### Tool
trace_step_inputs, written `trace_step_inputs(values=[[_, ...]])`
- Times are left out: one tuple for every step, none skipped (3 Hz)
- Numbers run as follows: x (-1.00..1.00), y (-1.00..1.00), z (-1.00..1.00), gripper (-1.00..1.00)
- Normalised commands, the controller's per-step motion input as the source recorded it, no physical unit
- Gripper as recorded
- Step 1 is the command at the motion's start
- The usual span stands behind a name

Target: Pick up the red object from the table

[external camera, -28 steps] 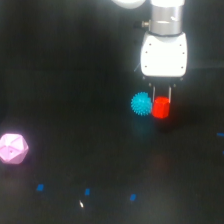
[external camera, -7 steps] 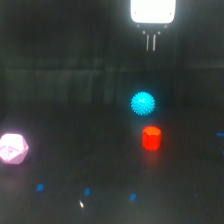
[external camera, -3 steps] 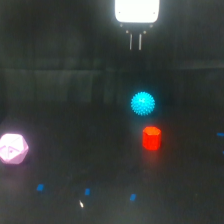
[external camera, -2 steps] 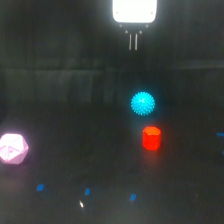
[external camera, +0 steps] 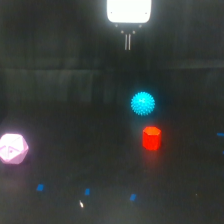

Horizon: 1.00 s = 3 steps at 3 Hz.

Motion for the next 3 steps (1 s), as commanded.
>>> trace_step_inputs(values=[[-0.11,0.57,0.87,-0.44],[0.73,0.53,0.99,1.00],[0.31,-0.05,0.61,0.56]])
